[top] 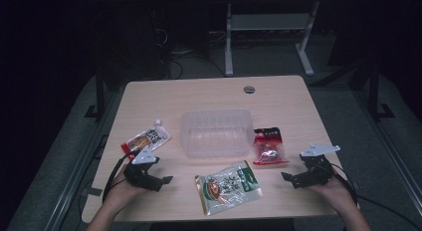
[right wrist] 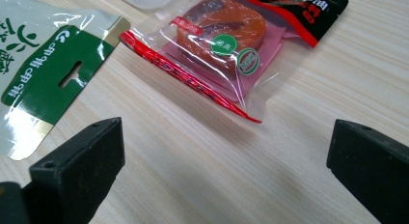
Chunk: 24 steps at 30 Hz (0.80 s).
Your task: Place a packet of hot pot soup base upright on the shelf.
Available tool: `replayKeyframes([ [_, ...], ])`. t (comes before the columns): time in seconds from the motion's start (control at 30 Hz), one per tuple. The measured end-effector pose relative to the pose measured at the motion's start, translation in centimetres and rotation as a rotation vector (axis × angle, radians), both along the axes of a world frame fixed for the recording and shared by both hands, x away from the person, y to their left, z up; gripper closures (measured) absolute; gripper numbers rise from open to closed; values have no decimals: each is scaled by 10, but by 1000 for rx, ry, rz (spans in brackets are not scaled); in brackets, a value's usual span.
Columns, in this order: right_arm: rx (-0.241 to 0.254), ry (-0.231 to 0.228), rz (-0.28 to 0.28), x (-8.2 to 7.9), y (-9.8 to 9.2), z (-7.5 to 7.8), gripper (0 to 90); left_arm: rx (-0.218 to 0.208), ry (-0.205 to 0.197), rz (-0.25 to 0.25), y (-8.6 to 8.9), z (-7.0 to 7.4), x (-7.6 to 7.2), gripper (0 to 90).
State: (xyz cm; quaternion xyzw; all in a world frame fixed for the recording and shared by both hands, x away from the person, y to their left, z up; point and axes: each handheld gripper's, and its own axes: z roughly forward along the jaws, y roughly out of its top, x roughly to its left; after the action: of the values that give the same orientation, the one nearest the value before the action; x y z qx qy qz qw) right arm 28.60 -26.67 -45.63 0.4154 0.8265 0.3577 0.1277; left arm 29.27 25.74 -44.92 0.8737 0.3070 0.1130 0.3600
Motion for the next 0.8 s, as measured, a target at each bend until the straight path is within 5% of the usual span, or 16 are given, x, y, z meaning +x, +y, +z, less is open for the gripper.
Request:
replayKeyframes([
  [0.17,-1,19,4,0,2,5,0,2,2,-6,-2,1,-1,131],
  [0.27,5,19,14,0,2,9,88,0,8,-8,-2,1,-2,132],
  [0.43,18,22,20,2,4,16,293,-5,7,-11,-2,1,-2,136],
  [0.5,31,12,32,5,6,22,529,-2,10,-8,-1,2,-2,137],
  [0.57,30,11,33,8,7,23,610,-5,12,-6,-1,2,-2,139],
  [0.6,25,39,24,14,10,25,772,-8,14,-6,-1,2,-2,139],
  [0.67,10,38,31,19,10,25,884,-7,16,-7,-1,1,-2,140],
  [0.8,-22,34,21,31,10,24,897,-1,21,-9,-1,1,-3,140],
])
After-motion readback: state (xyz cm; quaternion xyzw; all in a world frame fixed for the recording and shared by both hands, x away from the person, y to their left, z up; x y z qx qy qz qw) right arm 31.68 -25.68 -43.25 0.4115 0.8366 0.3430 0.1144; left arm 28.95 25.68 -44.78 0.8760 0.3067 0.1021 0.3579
